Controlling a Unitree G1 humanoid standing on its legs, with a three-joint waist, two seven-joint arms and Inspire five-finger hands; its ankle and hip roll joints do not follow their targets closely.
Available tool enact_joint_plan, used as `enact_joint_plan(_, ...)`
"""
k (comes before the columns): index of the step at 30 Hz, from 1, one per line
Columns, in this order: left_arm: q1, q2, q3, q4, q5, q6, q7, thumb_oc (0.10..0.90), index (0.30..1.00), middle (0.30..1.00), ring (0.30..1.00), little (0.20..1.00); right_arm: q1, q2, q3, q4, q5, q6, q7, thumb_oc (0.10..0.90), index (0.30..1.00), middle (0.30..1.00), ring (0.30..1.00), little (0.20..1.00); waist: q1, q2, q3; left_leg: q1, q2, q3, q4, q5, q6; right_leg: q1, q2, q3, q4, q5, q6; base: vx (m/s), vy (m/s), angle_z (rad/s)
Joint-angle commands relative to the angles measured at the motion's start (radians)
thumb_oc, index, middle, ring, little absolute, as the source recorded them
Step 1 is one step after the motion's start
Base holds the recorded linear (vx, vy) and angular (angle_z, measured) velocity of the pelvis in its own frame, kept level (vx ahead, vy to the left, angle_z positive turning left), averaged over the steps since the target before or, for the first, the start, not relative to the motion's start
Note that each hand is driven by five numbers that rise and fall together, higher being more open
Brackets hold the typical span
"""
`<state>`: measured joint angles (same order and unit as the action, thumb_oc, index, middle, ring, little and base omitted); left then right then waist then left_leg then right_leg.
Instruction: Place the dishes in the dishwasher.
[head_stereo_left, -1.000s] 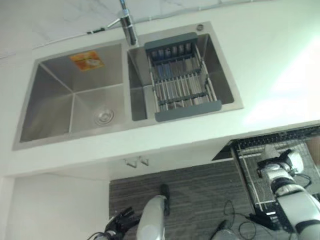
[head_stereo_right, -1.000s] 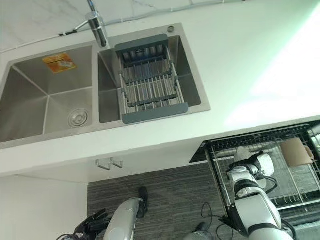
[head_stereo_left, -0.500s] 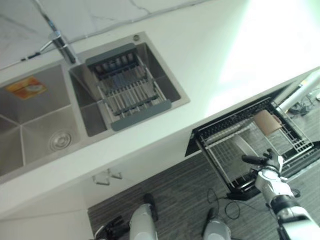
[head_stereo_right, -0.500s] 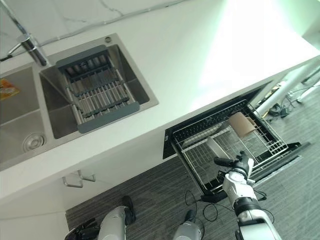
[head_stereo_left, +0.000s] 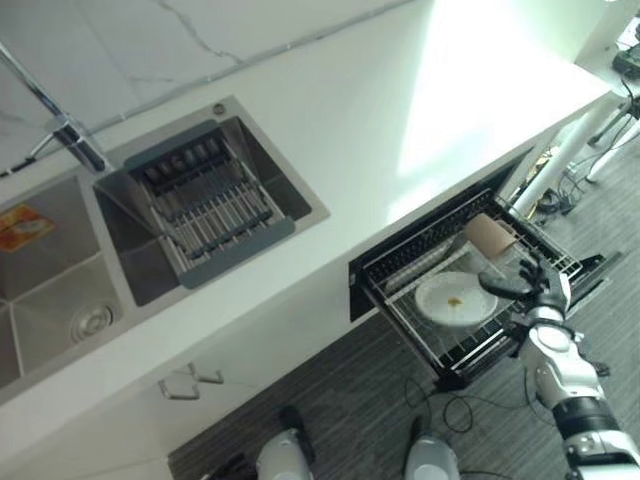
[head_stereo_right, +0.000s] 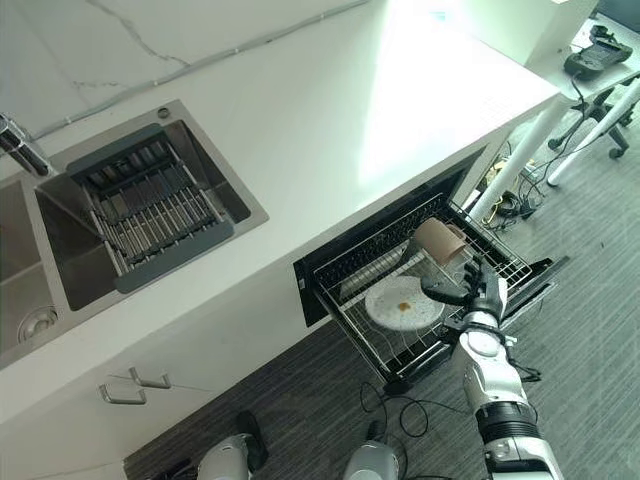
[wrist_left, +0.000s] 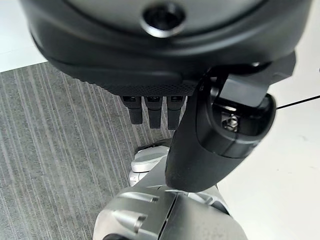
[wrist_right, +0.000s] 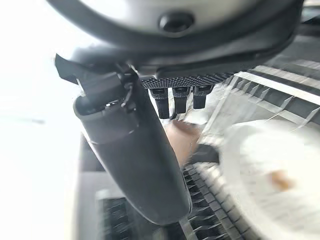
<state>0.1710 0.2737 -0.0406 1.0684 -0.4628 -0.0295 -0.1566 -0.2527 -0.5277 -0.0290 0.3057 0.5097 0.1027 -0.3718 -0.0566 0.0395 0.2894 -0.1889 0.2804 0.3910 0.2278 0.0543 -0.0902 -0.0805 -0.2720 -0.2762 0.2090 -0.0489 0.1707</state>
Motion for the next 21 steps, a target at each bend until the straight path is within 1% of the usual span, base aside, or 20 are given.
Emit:
enact_joint_plan(1,-0.040,-0.090,-0.048,-0.027,0.038,-0.019,-0.027,0.800,0.900,0.900,0.900,0.900,-0.060,-0.095,-0.089,-0.074,-0.092,-0.075,0.006,0.800,0.900,0.900,0.900,0.900,-0.007,0.001,-0.054,0.088,0.115,-0.017,0.072,-0.102,-0.124,-0.059,0.013,-0.033,0.091,-0.070,-0.035,0.04,0.023,-0.02)
enact_joint_plan(5,-0.024,-0.097,-0.032,-0.031,0.050,-0.025,-0.031,0.800,0.900,0.900,0.900,0.900,-0.040,-0.117,-0.126,-0.152,-0.105,-0.054,0.033,0.800,0.900,0.900,0.900,0.900,-0.017,-0.001,-0.065,0.101,0.118,-0.005,0.072,-0.104,-0.125,-0.047,0.017,-0.032,0.091,-0.077,-0.037,0.04,0.035,-0.10)
enact_joint_plan(10,-0.014,-0.105,-0.010,-0.039,0.055,-0.020,-0.025,0.800,0.900,0.900,0.900,0.900,-0.031,-0.119,-0.163,-0.256,-0.107,-0.071,0.022,0.800,0.900,0.900,0.900,0.900,-0.027,-0.008,-0.078,0.118,0.124,0.009,0.072,-0.106,-0.127,-0.035,0.015,-0.035,0.091,-0.080,-0.034,0.05,0.030,-0.08)
enact_joint_plan(13,-0.006,-0.107,-0.002,-0.039,0.051,-0.018,-0.015,0.800,0.900,0.900,0.900,0.900,-0.015,-0.125,-0.210,-0.337,-0.135,-0.105,-0.050,0.800,0.900,0.900,0.900,0.900,-0.036,-0.013,-0.088,0.132,0.126,0.023,0.072,-0.113,-0.125,-0.028,0.016,-0.033,0.091,-0.082,-0.031,0.04,0.015,-0.12)
enact_joint_plan(17,-0.001,-0.108,0.007,-0.026,0.056,-0.023,-0.007,0.800,0.900,0.900,0.900,0.900,0.016,-0.140,-0.274,-0.382,-0.177,-0.143,-0.138,0.800,0.900,0.900,0.900,0.900,-0.046,-0.017,-0.096,0.140,0.125,0.033,0.072,-0.121,-0.122,-0.022,0.020,-0.028,0.091,-0.086,-0.029,0.02,-0.011,-0.09)
enact_joint_plan(18,0.003,-0.107,0.010,-0.020,0.057,-0.025,-0.005,0.800,0.900,0.900,0.900,0.900,0.037,-0.146,-0.306,-0.395,-0.180,-0.156,-0.171,0.800,0.900,0.900,0.900,0.900,-0.050,-0.017,-0.099,0.142,0.126,0.036,0.072,-0.123,-0.121,-0.021,0.022,-0.025,0.091,-0.088,-0.028,0.02,-0.031,-0.09)
enact_joint_plan(21,0.004,-0.101,0.023,-0.005,0.059,-0.027,-0.005,0.800,0.900,0.900,0.900,0.900,0.076,-0.151,-0.361,-0.401,-0.174,-0.190,-0.209,0.800,0.900,0.900,0.900,0.900,-0.061,-0.017,-0.105,0.145,0.129,0.040,0.072,-0.125,-0.123,-0.021,0.028,-0.020,0.091,-0.091,-0.029,0.01,-0.058,-0.06)
